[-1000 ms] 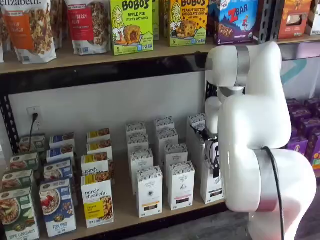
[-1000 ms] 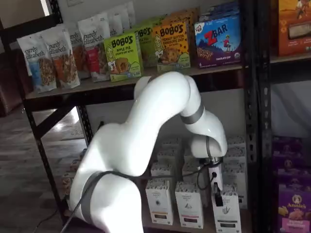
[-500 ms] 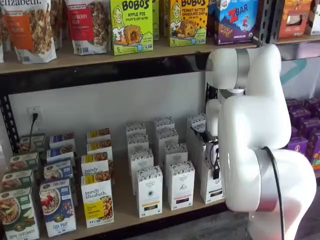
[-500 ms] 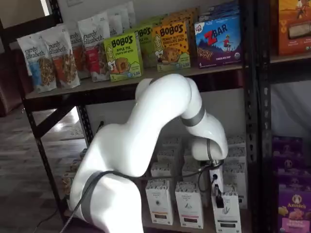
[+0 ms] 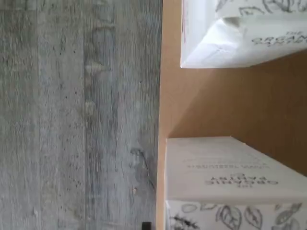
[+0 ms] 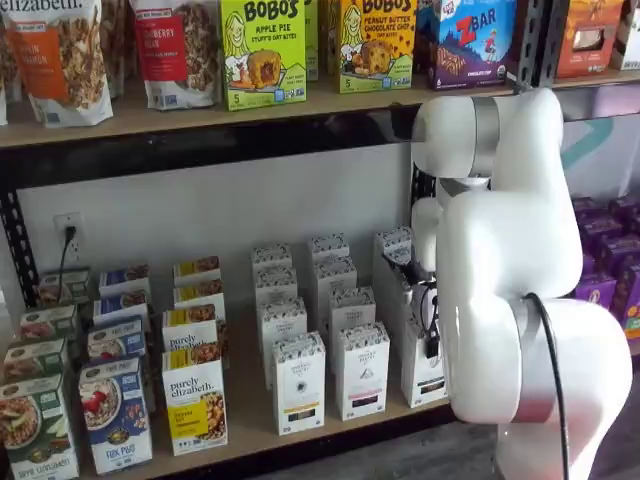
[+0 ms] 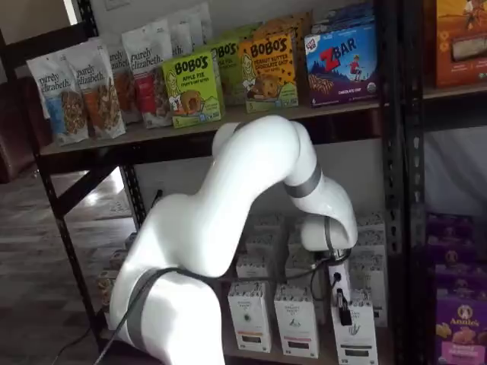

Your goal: Pick up the white box with a green strip in the middle, on the bottom shelf, the sixth box from the left

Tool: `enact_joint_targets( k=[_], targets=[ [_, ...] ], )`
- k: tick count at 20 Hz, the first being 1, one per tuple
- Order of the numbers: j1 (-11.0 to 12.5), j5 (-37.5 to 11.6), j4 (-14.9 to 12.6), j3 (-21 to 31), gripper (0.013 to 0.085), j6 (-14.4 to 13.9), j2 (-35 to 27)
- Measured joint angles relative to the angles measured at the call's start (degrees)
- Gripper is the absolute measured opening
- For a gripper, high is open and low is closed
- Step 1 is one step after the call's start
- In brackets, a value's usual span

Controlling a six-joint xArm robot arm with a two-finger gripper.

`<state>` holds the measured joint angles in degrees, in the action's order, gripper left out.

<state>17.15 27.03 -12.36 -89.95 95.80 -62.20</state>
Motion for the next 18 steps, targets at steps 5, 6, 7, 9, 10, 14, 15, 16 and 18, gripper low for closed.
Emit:
enact_joint_targets(
  k=[5, 6, 7, 9, 10, 14, 15, 16, 18],
  targets=[
    [-0.05, -0.09, -0.17, 0.3, 0.065, -0.21, 0.18],
    [-0.08, -0.37, -0.3, 0.5, 0.061, -0.36, 0.24],
    [-0.1, -0.43, -0.37, 0.57, 0.061, -0.46, 0.27],
    [-0.18, -0.36, -0.56, 0.71, 0.053, -0.72, 0.36],
    [-0.21, -0.35, -0.6, 0.79, 0.053, -0.78, 0.41],
    [-0.22, -1.66, -2.19, 1.96, 0.049, -2.26, 0.87],
    [-0.2, -2.27, -2.79, 2.54, 0.049, -2.83, 1.12],
    [-0.2, -2.73, -3.45, 3.13, 0.049, -3.48, 1.41],
    [-0.24, -3.82, -5.1, 4.79, 0.049, -5.08, 2.27]
  ],
)
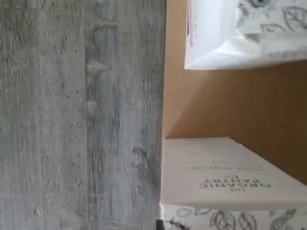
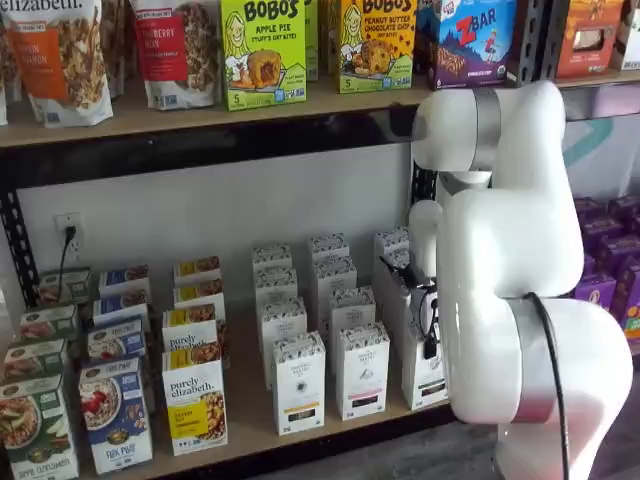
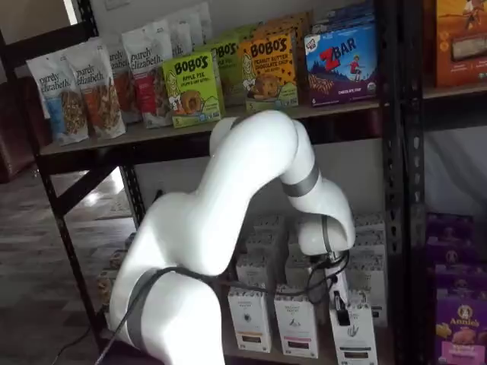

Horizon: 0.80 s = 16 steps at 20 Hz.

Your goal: Pick up the white box with a green strip in the middle, on the bottom shelf, the sixth box from the left

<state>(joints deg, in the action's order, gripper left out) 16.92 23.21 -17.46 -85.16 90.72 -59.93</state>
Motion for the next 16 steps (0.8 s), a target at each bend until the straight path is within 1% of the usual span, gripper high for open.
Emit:
enact_joint_targets(
  k=[3, 7, 8, 11, 12, 14, 16],
  targets=[
    [-0.26, -1.59, -2.43, 3.89, 0.049, -2.66, 2.34],
    [-0.53, -3.91, -4.7, 10.07, 0.049, -5.28, 6.36],
    [-0.62, -4.35, -4.87, 11.49, 0.049, -5.57, 7.36],
    [-1.03, -6.37, -6.03, 18.32, 0.049, -7.27, 12.5],
    [-1.16, -6.9, -6.11, 20.11, 0.049, -7.49, 13.91],
    [-1.93, -7.18, -3.22, 25.14, 0.049, -5.57, 18.44],
    [-2.59, -6.83, -4.14, 30.04, 0.049, -7.11, 23.42]
  ],
)
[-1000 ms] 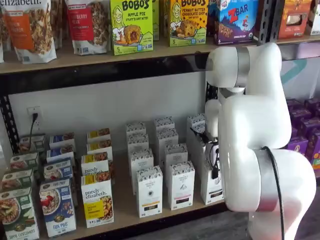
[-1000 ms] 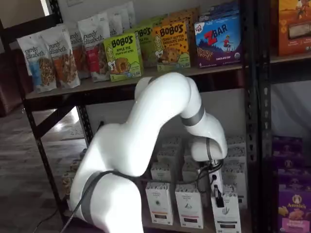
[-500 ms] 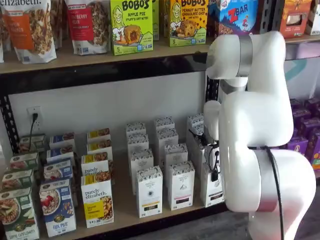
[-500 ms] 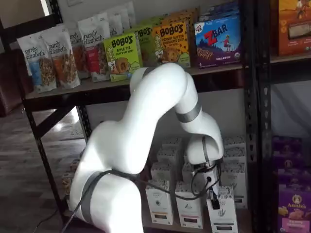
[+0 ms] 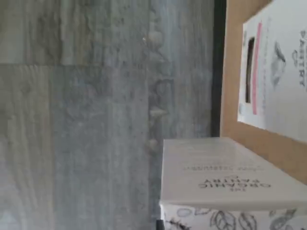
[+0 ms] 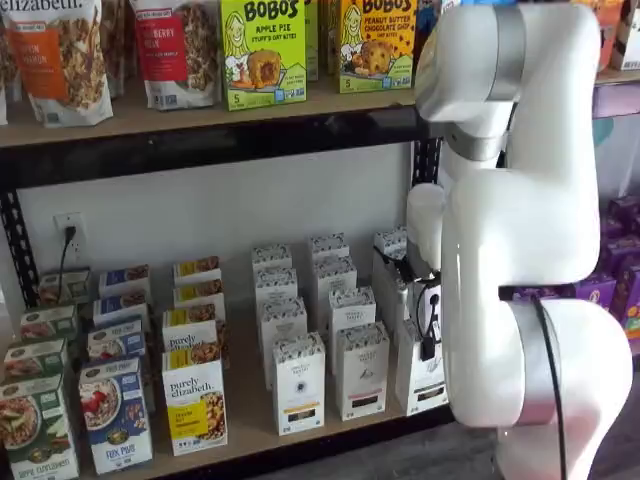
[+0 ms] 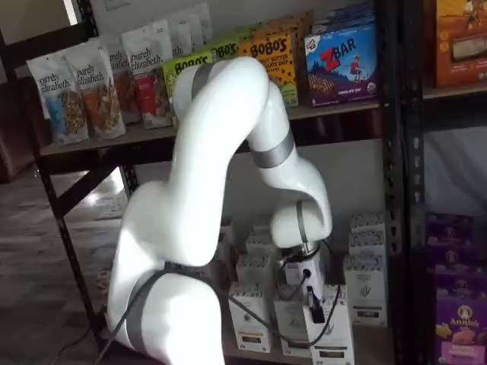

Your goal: Pick up the white box with a green strip in the middle, on the bottom shelf, the sixth box from the left

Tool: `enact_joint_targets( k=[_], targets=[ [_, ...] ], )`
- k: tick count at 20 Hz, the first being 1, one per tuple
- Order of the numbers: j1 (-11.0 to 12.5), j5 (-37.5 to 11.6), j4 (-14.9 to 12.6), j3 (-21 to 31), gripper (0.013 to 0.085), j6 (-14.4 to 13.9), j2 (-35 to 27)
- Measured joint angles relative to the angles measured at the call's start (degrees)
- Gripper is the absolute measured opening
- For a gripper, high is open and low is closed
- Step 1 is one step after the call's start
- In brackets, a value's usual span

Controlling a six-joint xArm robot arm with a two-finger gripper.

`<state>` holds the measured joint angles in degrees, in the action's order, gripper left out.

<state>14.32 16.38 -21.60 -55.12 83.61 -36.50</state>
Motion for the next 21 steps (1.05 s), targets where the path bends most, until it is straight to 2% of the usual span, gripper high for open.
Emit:
enact_joint_targets(
  k=[2, 3, 5, 8, 10, 13, 14, 21],
  targets=[
    [-0.69, 0.54, -1.04, 4.27, 0.049, -1.64, 4.62],
    [-0.96, 0.56, -2.63, 6.56, 0.049, -3.44, 7.16],
    [-1.45, 0.98, -4.15, 9.75, 0.049, -5.26, 10.85],
    [-2.55, 2.49, -3.05, 14.71, 0.049, -5.11, 17.45],
    [-3.31, 3.73, -1.81, 17.62, 0.049, -4.5, 21.69],
    [-5.56, 8.02, 3.45, 22.7, 0.049, -1.36, 31.14],
    [-6.16, 9.33, 4.38, 23.77, 0.049, -0.98, 33.48],
    [-9.45, 18.02, 8.63, 28.91, 0.049, 0.34, 46.9]
  ],
)
